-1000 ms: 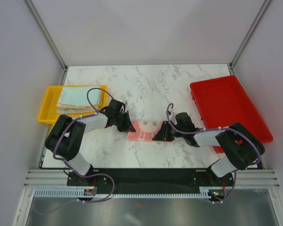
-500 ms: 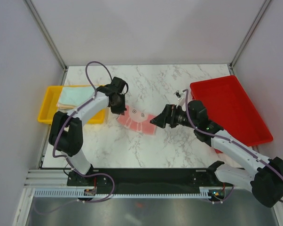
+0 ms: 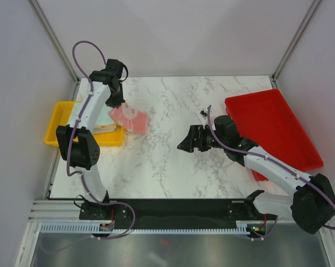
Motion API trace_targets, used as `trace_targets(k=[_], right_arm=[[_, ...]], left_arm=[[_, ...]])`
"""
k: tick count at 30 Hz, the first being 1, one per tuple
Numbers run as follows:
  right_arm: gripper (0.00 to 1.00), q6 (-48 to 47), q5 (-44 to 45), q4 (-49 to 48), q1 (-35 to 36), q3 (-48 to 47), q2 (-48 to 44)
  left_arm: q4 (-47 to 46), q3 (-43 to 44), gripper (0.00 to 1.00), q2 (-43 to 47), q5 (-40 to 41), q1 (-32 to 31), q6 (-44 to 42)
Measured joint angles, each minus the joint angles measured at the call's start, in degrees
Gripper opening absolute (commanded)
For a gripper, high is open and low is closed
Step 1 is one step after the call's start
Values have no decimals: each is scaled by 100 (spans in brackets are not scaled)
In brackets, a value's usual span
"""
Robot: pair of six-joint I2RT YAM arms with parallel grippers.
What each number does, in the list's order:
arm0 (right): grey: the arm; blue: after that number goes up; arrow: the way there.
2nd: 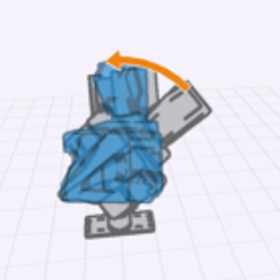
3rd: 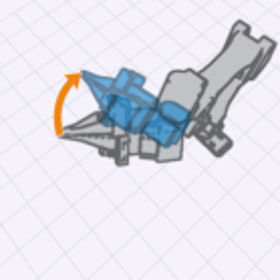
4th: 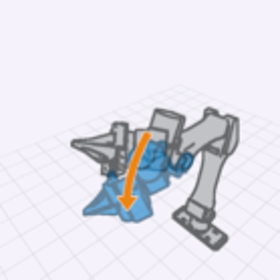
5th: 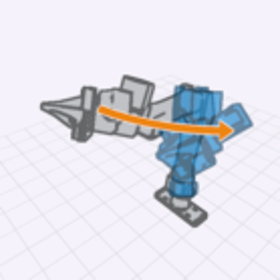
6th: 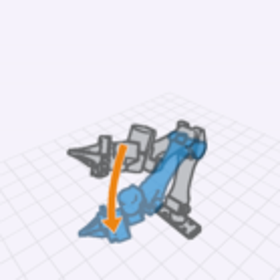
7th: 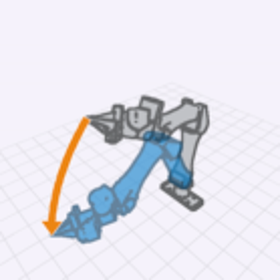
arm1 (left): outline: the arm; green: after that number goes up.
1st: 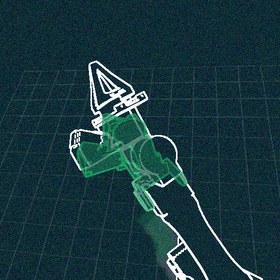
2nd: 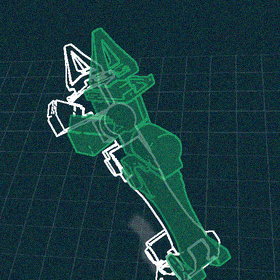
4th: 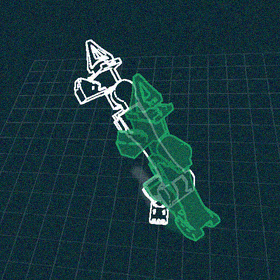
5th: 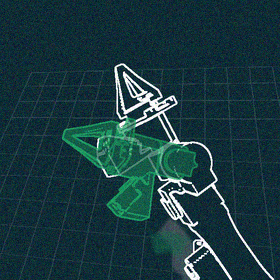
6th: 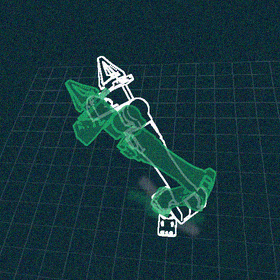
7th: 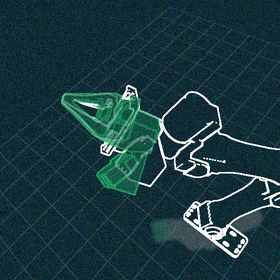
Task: Fold and stack the towels
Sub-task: Neatly place the folded towel into the bin
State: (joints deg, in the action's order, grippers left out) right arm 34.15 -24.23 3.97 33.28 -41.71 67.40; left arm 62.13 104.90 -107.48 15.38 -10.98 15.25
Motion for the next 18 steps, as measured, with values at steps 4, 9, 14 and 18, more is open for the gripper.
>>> trace_targets(k=[4, 9, 14, 18], right_arm=[[98, -146, 20, 42, 0, -144, 219], [98, -251, 39, 48, 0, -184, 337], [98, -299, 70, 85, 0, -238, 422], [98, -308, 81, 85, -2, -302, 459]], left_arm=[[393, 896, 2, -236, 151, 35, -129], [890, 1488, 2, -437, 413, 94, -273], [1290, 1716, 2, -490, 560, 289, -407], [1384, 1952, 2, -492, 538, 549, -494]])
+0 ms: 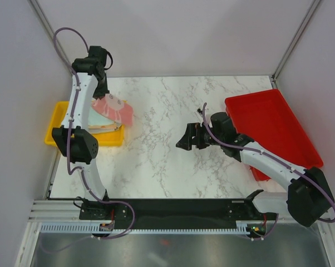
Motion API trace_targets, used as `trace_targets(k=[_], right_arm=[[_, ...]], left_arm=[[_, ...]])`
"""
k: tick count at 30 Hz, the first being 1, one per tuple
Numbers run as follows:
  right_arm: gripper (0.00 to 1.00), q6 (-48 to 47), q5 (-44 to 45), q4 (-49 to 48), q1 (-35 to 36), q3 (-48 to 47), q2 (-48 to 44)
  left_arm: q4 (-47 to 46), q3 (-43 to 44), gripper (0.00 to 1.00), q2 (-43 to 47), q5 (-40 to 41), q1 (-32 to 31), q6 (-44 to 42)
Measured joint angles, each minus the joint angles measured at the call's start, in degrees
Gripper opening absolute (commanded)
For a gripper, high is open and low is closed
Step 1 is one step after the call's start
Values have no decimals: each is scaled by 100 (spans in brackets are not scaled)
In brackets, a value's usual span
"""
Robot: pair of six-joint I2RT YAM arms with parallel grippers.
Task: Fold and stack the towels
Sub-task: Neatly place the folded towel into the bin
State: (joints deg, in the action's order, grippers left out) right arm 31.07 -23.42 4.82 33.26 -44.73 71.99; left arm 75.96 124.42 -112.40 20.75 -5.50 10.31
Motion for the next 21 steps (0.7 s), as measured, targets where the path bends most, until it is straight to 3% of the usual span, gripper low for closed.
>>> trace_targets(k=[15, 20, 21], right_arm=[[98, -96, 33, -4, -2, -348, 426], [98, -164, 20, 44, -2, -496, 820], [98, -190, 24, 48, -2, -525, 874]], left_arm=[[-398, 175, 2, -205, -125, 1287, -317], [-796, 149, 11, -1110, -87, 1600, -323], [-850, 149, 19, -1349, -48, 1631, -323]])
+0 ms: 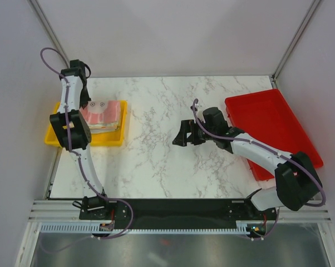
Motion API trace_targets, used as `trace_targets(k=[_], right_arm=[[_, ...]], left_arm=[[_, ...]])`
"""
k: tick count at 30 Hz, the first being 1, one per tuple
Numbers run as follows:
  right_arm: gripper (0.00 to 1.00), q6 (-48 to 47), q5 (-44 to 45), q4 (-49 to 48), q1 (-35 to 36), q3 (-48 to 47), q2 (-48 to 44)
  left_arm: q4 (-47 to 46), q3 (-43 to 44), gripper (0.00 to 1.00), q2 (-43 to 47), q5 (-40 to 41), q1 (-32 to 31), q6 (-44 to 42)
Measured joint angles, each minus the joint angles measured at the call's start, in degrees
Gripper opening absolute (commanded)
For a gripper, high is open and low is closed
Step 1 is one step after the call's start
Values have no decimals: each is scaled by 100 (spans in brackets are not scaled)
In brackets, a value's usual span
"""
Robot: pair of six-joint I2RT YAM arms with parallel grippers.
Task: Fold and stack the towels
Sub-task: Neatly place the folded towel into the bin
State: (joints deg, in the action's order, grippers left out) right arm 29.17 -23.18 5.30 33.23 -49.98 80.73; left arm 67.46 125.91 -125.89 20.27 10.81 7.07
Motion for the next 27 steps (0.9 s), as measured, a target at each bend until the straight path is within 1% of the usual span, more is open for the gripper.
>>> trace_targets(k=[2, 3, 6, 9, 11, 12, 14, 17, 19, 20, 21, 22, 23, 25, 26, 27], right_arm=[[98, -52, -2, 11, -2, -87, 101], [98, -76, -2, 9, -2, -129, 146], [98, -155, 2, 7, -13, -234, 284], [98, -190, 4, -9, -13, -284, 448], [98, -190, -7, -22, -13, -291, 546], [98, -188, -7, -31, -13, -291, 597], [98, -184, -13, -48, -13, -291, 669], [98, -181, -46, -52, -22, -291, 702], [98, -179, -50, -57, -24, -295, 702], [98, -177, -50, -57, -24, -299, 702], [98, -173, -59, -57, -24, -299, 699], [98, -166, -76, -59, -24, -299, 699], [98, -155, -92, -59, -24, -299, 699], [98, -142, -127, -57, -24, -302, 699], [98, -142, -142, -57, -24, -304, 699], [98, -142, -149, -57, -24, -310, 699]], left_arm=[[-63, 0, 35, -417, 116, 35, -4], [-87, 0, 49, -605, 188, 42, -24], [-127, 66, 61, -905, 352, 72, -63], [-127, 352, 65, -918, 435, 81, -50], [-181, 531, 66, -859, 426, 83, -33], [-199, 579, 71, -793, 409, 83, -11], [-212, 603, 71, -643, 365, 68, 52], [-216, 601, 71, -398, 337, 35, 129], [-260, 601, 66, -262, 271, 31, 170], [-306, 573, 62, -205, 214, 22, 197], [-358, 501, 47, -140, 140, 20, 225], [-402, 398, 42, -83, -15, 24, 289], [-459, 262, 31, -35, -142, 35, 326], [-553, -44, 27, 20, -295, 50, 376], [-601, -273, 20, 20, -365, 70, 402], [-608, -352, 18, 9, -389, 87, 411]])
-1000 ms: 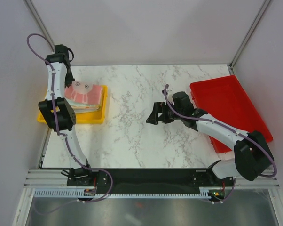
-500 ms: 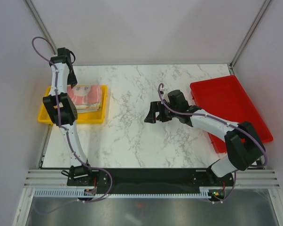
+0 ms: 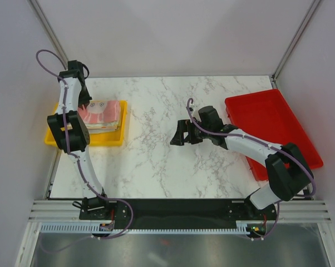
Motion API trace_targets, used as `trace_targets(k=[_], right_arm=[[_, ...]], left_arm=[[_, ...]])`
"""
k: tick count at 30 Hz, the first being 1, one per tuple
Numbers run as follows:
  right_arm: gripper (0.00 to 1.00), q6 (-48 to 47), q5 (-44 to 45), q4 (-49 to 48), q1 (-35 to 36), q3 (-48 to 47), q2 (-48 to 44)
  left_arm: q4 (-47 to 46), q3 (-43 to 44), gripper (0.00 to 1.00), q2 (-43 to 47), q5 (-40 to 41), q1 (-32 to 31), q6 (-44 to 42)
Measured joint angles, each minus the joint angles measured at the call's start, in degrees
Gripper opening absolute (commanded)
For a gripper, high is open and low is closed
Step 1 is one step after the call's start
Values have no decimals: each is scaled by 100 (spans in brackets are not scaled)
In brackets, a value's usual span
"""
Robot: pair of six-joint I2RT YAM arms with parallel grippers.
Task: Fold and stack the towels
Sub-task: Neatly place the folded towel into the bin
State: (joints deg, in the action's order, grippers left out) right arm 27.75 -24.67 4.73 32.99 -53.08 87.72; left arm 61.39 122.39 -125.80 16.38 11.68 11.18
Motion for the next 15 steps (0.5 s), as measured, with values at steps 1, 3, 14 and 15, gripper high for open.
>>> trace_targets(k=[1, 3, 14, 15], right_arm=[[98, 0, -9, 2, 0, -9, -2], [98, 0, -15, -2, 0, -37, -2], [98, -59, -35, -26, -11, -153, -2], [98, -59, -33, -26, -11, -153, -2]], left_arm=[[-20, -133, 17, -17, 0, 26, 20], [-26, -341, 12, -81, 15, 103, 33], [-256, -343, 35, -306, -11, 404, 105], [-273, -317, 37, -306, -20, 400, 114]])
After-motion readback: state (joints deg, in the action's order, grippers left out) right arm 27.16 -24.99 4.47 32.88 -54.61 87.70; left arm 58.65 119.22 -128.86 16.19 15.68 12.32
